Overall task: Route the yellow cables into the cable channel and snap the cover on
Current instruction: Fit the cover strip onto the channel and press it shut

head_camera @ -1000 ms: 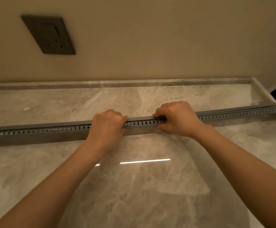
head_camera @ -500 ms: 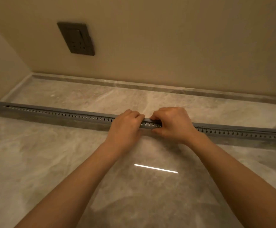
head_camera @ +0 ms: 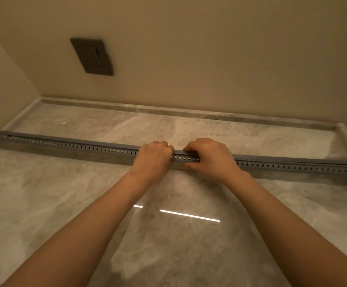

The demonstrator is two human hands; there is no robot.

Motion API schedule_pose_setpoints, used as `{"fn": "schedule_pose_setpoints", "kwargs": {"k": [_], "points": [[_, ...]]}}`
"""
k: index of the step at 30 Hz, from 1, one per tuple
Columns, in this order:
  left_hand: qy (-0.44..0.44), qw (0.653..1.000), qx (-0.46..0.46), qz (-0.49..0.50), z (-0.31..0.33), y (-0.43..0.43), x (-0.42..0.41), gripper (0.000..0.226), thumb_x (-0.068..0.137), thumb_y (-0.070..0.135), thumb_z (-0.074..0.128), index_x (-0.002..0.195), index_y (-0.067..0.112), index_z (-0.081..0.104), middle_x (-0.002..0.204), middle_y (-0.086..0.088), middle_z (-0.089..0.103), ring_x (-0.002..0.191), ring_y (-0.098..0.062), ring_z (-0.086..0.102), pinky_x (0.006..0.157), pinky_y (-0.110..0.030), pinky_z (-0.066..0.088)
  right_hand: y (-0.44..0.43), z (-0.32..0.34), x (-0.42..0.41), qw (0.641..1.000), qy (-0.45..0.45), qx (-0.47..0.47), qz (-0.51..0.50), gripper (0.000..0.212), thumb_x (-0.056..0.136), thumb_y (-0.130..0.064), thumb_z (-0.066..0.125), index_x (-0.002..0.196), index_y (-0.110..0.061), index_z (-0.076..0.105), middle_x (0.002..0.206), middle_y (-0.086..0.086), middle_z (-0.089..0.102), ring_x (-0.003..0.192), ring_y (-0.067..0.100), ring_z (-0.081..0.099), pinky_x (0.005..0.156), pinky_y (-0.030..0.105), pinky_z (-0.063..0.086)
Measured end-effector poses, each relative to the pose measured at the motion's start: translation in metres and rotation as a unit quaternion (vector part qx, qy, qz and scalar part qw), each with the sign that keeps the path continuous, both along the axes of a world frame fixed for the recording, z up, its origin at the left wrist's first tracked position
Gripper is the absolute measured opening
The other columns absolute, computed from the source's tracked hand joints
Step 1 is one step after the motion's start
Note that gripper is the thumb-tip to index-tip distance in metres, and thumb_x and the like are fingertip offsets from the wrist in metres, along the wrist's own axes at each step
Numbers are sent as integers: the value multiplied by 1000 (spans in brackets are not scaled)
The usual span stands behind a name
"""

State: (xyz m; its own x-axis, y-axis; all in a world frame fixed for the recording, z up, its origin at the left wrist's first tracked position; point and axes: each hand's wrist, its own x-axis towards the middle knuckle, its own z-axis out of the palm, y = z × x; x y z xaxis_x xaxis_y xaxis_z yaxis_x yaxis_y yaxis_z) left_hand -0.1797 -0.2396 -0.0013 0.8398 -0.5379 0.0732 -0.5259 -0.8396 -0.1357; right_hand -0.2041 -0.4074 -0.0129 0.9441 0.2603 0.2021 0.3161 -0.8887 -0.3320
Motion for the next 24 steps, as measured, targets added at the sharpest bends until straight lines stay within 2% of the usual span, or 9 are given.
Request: {"fn": "schedule_pose_setpoints", "kwargs": {"k": [7,11,17,24], "points": [[11,1000,-1,-1,1,1,1,24,88,28,53,104,11,59,103,-6,62,95,-26,58,75,-35,43,-34,0,-26,998,-21,-37,-49,41,76,-33,73,113,-20,61,104,-1,64,100,18,54,72,31,44],[6,1000,-4,-8,0,1,2,23,88,28,53,103,11,59,101,-6,62,93,-26,58,74,-35,44,-37,-1,-34,995,-52,-59,-58,43,72,-27,77,111,-14,64,102,5,67,95,23,57,68,28,39],[-1,1000,-12,-14,-2,2,3,24,88,29,54,102,11,60,100,-6,63,93,-26,59,74,-35,43,-27,-3,-32,990,-72,-90,-80,29,76,-20,70,103,-11,65,95,7,67,89,26,56,66,31,40],[-2,1000,-28,-14,-4,3,4,22,87,29,55,100,12,61,98,-5,63,91,-25,59,72,-34,43,-30,2,-27,990,-78,-88,-74,27,75,-23,71,100,-13,67,91,6,68,91,27,60,62,32,40]]}}
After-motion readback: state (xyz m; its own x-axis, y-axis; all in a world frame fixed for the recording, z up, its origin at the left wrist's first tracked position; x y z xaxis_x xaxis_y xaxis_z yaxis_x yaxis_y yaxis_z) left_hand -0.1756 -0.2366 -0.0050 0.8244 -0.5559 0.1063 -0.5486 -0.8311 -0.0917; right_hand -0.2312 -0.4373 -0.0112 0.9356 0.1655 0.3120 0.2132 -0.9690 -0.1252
